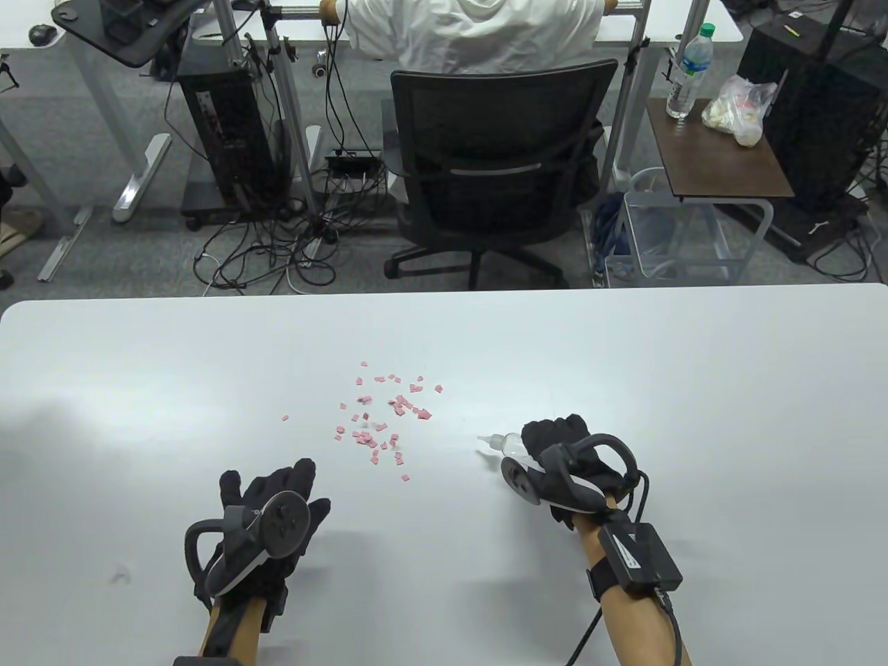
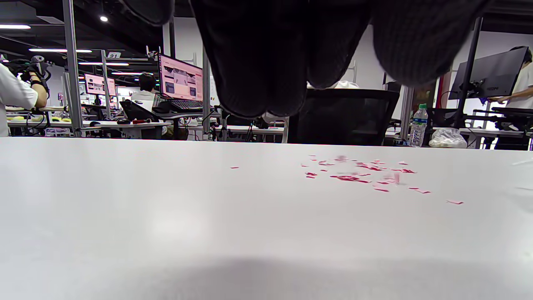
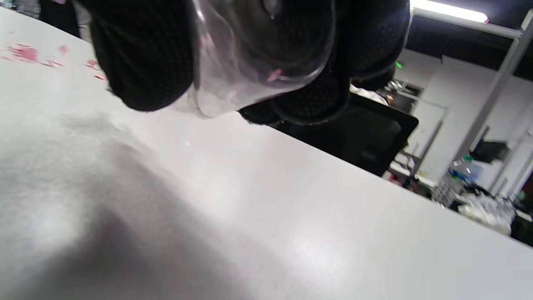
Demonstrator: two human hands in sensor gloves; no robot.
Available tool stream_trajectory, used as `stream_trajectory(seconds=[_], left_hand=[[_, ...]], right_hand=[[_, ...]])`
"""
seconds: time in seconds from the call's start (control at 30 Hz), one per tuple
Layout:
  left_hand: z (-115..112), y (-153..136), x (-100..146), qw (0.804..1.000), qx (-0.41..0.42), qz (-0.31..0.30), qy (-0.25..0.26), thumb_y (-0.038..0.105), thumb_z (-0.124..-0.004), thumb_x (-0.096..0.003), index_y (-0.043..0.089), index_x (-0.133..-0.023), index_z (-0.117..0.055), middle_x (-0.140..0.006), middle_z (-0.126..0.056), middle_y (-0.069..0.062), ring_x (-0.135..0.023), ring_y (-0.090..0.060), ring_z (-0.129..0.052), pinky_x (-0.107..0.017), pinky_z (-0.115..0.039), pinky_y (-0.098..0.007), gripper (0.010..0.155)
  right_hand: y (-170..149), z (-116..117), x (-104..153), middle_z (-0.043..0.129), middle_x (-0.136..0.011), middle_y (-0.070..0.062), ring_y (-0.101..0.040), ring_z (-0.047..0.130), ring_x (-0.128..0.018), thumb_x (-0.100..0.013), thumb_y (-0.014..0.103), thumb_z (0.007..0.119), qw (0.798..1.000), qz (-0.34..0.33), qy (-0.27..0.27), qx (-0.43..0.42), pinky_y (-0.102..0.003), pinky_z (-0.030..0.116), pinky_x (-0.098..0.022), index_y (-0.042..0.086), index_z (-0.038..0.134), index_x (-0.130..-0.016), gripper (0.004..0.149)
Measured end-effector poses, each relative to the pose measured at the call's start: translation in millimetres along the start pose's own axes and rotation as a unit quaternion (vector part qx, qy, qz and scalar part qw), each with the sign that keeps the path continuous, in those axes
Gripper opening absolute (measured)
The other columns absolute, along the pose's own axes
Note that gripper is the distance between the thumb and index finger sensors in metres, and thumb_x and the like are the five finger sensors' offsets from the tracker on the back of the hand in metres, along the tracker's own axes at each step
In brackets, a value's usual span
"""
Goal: Squeeze empty conical bottle to blow paper scraps with air puff
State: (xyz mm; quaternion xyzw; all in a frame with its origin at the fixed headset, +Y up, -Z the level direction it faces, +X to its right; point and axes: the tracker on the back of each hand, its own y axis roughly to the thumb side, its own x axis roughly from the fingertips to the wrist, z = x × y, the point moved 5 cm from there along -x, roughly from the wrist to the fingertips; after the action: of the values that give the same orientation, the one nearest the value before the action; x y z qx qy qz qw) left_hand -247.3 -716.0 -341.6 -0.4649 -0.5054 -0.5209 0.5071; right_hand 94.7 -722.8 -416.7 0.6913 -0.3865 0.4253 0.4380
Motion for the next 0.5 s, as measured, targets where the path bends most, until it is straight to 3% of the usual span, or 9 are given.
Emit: stream_trajectory(seconds=[0.13,0.23,0.3,0.43,0.5], left_hand=[[0.9,-0.7,-0.1,1.000,0.005,0.001,0.003,0.057,-0.079,-0.0535,0.029,-0.114,-0.065,-0.112,-0.080,-0.004,-0.100,-0.028,-0.087,-0.082,-0.036,-0.066,0.068],[-0.1,0.2,-0.3,1.000,0.001,-0.001,0.000,0.057,-0.079,-0.0535,0.029,-0.114,-0.065,-0.112,-0.080,-0.003,-0.100,-0.028,-0.087,-0.082,-0.036,-0.066,0.068],[0.2,0.3,-0.2,1.000,0.000,-0.001,0.000,0.057,-0.079,-0.0536,0.029,-0.114,-0.064,-0.112,-0.080,-0.003,-0.100,-0.028,-0.087,-0.082,-0.036,-0.066,0.068],[1.0,0.1,-0.2,1.000,0.004,-0.001,0.004,0.057,-0.079,-0.0536,0.029,-0.114,-0.064,-0.112,-0.080,-0.003,-0.101,-0.028,-0.086,-0.082,-0.036,-0.066,0.068],[0.8,0.3,-0.3,1.000,0.004,-0.001,0.003,0.057,-0.079,-0.0537,0.029,-0.114,-0.064,-0.112,-0.080,-0.004,-0.100,-0.028,-0.087,-0.082,-0.036,-0.066,0.068]], right_hand=[[0.6,-1.1,-1.1,0.091,-0.088,-0.017,-0.035,0.094,-0.075,-0.042,0.046,0.092,1.000,0.001,0.009,-0.006,-0.059,0.073,-0.067,0.009,0.078,-0.101,0.071],[3.3,-2.6,-0.7,0.101,-0.070,-0.013,-0.028,0.103,-0.057,-0.039,0.043,0.092,0.999,-0.017,-0.003,0.046,-0.051,0.083,-0.062,0.009,0.090,-0.086,0.058],[1.9,-1.0,-1.7,0.101,-0.071,-0.013,-0.028,0.103,-0.058,-0.039,0.044,0.093,1.000,-0.005,0.006,0.029,-0.051,0.082,-0.062,0.009,0.089,-0.088,0.060],[1.1,1.9,-2.4,0.092,-0.087,-0.016,-0.034,0.095,-0.074,-0.042,0.048,0.091,0.999,0.010,0.031,0.010,-0.058,0.073,-0.067,0.009,0.078,-0.100,0.071],[4.3,-0.9,-2.8,0.100,-0.073,-0.013,-0.028,0.102,-0.060,-0.040,0.044,0.092,0.999,-0.005,0.018,0.030,-0.052,0.081,-0.064,0.009,0.088,-0.089,0.061]])
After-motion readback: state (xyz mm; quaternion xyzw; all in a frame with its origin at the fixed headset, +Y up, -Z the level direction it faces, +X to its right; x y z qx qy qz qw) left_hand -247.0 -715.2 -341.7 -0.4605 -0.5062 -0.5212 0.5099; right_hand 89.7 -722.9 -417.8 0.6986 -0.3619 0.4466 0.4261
